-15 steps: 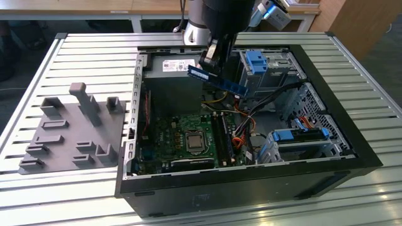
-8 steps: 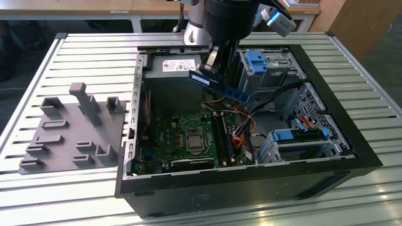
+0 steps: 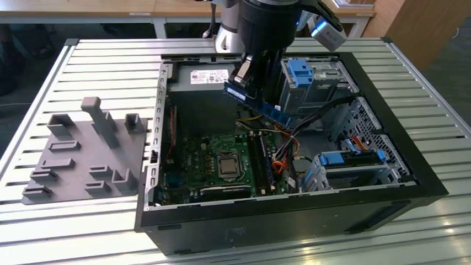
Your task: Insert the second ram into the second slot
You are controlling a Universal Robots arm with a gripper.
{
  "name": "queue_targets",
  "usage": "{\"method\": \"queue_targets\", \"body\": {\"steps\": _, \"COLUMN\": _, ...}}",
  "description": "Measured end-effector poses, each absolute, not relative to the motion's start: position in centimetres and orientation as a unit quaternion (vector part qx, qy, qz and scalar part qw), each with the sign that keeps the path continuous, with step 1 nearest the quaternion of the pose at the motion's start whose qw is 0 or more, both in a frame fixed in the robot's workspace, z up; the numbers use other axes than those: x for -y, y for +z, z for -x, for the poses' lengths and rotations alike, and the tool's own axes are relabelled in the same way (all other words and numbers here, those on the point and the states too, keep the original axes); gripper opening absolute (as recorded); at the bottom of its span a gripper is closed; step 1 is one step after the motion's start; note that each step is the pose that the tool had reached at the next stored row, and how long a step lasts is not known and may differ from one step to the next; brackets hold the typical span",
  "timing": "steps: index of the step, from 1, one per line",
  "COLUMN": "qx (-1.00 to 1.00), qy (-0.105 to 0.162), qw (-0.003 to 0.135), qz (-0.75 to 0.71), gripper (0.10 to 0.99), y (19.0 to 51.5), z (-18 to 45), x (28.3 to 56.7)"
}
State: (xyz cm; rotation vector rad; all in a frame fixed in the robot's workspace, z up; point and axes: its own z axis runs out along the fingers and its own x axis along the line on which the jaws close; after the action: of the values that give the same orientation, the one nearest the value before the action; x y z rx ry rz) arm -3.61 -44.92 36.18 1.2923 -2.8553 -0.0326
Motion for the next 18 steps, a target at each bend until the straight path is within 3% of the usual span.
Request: {"method": "queue_targets", "body": {"steps": 18, "qx": 0.952, "qy": -0.008, "qw": 0.001, "qz": -0.306, "gripper": 0.141, "y": 35.5, "z": 3.6, "x": 46.0}}
